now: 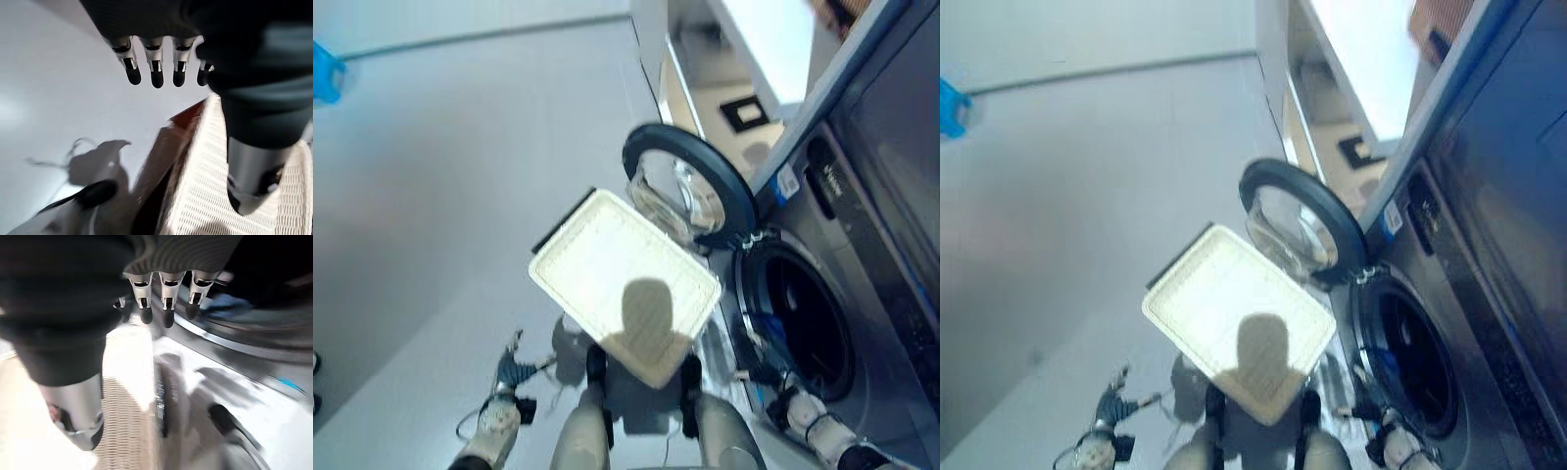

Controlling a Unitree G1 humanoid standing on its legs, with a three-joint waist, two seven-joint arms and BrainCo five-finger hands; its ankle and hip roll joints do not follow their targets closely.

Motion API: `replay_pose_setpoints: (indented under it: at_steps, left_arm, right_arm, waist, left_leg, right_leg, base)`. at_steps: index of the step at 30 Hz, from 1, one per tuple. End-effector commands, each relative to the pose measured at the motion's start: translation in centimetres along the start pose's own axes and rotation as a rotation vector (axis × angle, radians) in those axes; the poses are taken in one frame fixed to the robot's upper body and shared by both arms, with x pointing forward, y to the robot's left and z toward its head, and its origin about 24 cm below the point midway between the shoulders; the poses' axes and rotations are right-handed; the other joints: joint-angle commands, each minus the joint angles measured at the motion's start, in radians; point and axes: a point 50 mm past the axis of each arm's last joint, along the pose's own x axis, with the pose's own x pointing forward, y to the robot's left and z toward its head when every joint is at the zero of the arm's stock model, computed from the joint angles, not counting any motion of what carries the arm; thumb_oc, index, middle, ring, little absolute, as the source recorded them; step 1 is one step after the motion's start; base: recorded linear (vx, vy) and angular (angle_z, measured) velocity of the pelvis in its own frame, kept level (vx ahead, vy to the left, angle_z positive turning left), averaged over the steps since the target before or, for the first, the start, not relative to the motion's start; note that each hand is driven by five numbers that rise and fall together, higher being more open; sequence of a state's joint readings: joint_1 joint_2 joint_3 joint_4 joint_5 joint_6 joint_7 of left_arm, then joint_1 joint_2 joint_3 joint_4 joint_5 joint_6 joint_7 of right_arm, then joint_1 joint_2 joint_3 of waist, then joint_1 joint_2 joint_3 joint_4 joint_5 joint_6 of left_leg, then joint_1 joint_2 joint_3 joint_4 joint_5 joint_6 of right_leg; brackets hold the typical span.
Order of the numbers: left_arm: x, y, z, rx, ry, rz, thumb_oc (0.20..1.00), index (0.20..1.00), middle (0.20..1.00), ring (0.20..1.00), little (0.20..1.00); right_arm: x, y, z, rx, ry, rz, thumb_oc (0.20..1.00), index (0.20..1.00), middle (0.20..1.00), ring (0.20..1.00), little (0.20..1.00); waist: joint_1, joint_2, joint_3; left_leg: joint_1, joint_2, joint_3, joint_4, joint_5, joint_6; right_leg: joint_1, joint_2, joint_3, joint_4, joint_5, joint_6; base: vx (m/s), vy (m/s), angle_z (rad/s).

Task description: Put the clothes into the washing machine.

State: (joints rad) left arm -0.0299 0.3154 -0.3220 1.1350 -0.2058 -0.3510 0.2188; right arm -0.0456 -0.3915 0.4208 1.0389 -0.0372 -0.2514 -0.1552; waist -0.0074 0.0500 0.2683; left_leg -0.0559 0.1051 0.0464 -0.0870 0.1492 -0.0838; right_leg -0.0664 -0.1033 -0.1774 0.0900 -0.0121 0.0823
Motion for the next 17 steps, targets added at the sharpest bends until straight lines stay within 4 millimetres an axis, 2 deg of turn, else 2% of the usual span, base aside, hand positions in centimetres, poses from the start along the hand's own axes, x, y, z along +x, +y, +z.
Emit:
replay_pose_setpoints:
  at_steps: [1, 4, 8, 13, 17]
  left_arm:
    - [1.2, 1.2, 1.7, 0.032, -0.022, -0.042, 1.000, 1.000, 1.000, 1.000, 1.000]
    - [0.1, 0.7, -1.3, 0.039, 0.120, -0.118, 1.000, 1.000, 1.000, 1.000, 1.000]
    - [-0.8, 0.3, -3.6, 0.001, 0.242, -0.191, 1.000, 1.000, 1.000, 1.000, 1.000]
    - [-1.6, -0.3, -4.9, -0.042, 0.315, -0.263, 1.000, 1.000, 1.000, 1.000, 1.000]
    - [-1.9, -0.5, -5.4, -0.045, 0.350, -0.290, 1.000, 1.000, 1.000, 1.000, 1.000]
  right_arm:
    - [0.4, -0.1, 0.5, 0.118, 0.018, 0.034, 1.000, 1.000, 1.000, 1.000, 1.000]
    - [-0.5, 1.7, -2.8, 0.237, 0.240, 0.101, 1.000, 1.000, 1.000, 1.000, 1.000]
    - [-1.5, 2.8, -5.2, 0.327, 0.405, 0.142, 1.000, 1.000, 1.000, 1.000, 1.000]
    - [-3.0, 3.6, -7.4, 0.348, 0.559, 0.182, 1.000, 1.000, 1.000, 1.000, 1.000]
    - [-3.5, 3.9, -8.0, 0.379, 0.611, 0.189, 1.000, 1.000, 1.000, 1.000, 1.000]
  waist:
    - [0.030, -0.071, -0.039]
    - [0.043, -0.062, -0.111]
    - [0.049, -0.054, -0.161]
    - [0.047, -0.045, -0.196]
    - [0.047, -0.045, -0.209]
  left_leg:
    - [0.050, -0.048, 0.034, 0.019, -0.073, -0.031]
    - [0.100, -0.045, 0.039, 0.006, -0.086, -0.030]
    - [0.138, -0.049, 0.049, 0.003, -0.107, -0.024]
    - [0.169, -0.049, 0.059, 0.002, -0.125, -0.015]
    - [0.182, -0.049, 0.062, 0.002, -0.134, -0.010]
  right_leg:
    - [0.057, -0.042, -0.021, -0.138, 0.114, 0.085]
    - [0.109, -0.041, -0.029, -0.164, 0.112, 0.085]
    - [0.144, -0.038, -0.022, -0.176, 0.102, 0.081]
    - [0.167, -0.037, -0.012, -0.175, 0.088, 0.076]
    - [0.176, -0.038, -0.008, -0.173, 0.083, 0.075]
  base:
    - [0.18, -0.010, 0.22]
    - [0.18, 0.009, 0.07]
    - [0.12, 0.023, 0.03]
    - [0.08, 0.021, -0.01]
    - [0.03, 0.004, 0.01]
